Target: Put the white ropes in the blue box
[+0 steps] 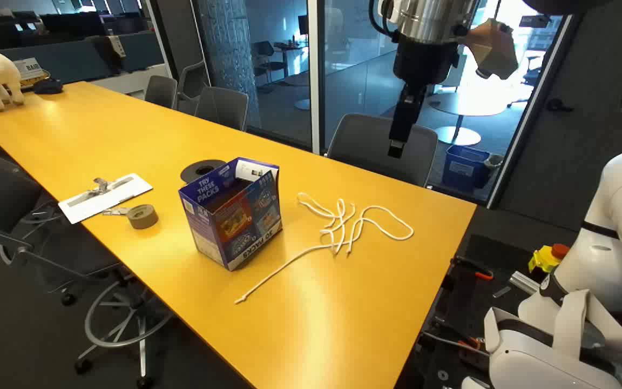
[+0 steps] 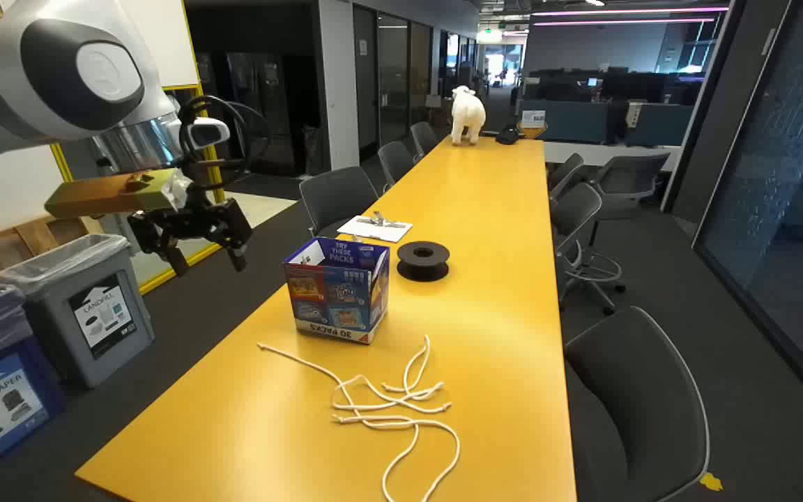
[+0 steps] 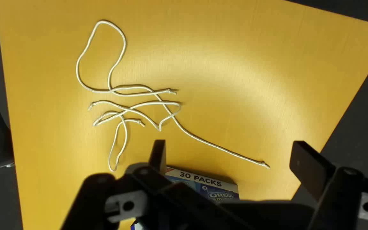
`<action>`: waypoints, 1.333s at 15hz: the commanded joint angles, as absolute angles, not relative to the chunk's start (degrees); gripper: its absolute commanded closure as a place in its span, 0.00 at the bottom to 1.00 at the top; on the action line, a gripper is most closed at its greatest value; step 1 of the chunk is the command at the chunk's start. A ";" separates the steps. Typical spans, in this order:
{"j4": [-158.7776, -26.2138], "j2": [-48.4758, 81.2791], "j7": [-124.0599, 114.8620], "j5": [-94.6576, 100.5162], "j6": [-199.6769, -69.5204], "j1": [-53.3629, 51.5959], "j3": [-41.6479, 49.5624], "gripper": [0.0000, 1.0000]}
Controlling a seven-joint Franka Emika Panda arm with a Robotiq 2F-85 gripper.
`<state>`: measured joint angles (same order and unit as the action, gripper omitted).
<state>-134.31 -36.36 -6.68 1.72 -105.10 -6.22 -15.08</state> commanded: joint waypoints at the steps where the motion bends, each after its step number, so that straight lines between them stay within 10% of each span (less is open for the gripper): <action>1: -133.89 -36.17 -7.25 2.33 -104.98 -7.36 -14.23 0.00; 20: -133.22 -6.69 -38.30 4.37 -134.70 5.80 -9.33 0.00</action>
